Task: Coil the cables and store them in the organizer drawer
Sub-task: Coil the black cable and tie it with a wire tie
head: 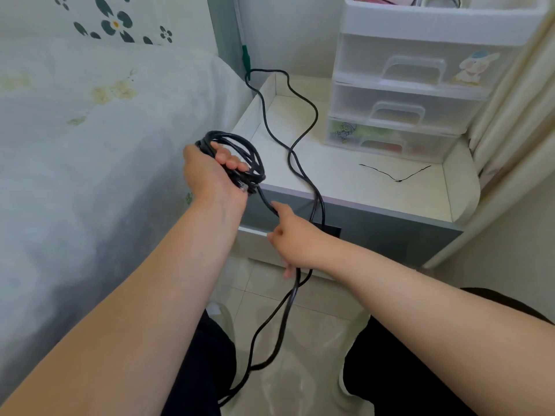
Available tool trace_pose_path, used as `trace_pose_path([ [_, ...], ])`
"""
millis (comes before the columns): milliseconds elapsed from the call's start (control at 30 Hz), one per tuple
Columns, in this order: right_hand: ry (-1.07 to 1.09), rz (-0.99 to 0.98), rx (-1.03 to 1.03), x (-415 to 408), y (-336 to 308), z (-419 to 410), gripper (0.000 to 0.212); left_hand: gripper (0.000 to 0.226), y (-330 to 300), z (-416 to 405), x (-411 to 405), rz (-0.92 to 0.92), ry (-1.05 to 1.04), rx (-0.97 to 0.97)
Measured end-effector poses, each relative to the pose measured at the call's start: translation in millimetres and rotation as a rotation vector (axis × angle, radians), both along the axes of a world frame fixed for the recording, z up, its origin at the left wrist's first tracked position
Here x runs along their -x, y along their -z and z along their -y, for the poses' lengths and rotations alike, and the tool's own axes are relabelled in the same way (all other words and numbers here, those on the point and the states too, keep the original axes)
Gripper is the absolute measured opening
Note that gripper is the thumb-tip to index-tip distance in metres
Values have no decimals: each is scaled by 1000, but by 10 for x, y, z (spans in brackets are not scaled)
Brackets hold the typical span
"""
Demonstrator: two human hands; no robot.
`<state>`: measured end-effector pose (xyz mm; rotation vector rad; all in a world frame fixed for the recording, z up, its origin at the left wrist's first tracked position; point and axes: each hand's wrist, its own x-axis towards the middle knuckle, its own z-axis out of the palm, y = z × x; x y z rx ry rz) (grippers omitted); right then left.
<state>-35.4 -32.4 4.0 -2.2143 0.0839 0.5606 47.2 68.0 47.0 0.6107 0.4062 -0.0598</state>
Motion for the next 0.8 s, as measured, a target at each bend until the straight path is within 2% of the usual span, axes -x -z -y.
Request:
trace_pose_path([
  [100,95,-48,-187,83,-115,-62,58,38,2,-24,-32,31,-80,-85],
  [167,119,-82,-266,138,-195,-73,44,45,13,-27,-53,82,-110,-176],
  [300,0,-112,-133,245,-325,-47,33,50,9,11,-72,187,-81,-428],
  [433,-68,-43,43,255,-415,35,10,50,-4,80,-11,368,63,-721],
  [600,-84,15,157,163,-509,244,21,46,33,121,77,635,281,-1227],
  [733,-92,8,86,120,-624,435,25,51,129,141,87,651,541,-1585],
  [800,-117,34,52,106,-683,508,24,52,164,157,111,649,641,-1640],
])
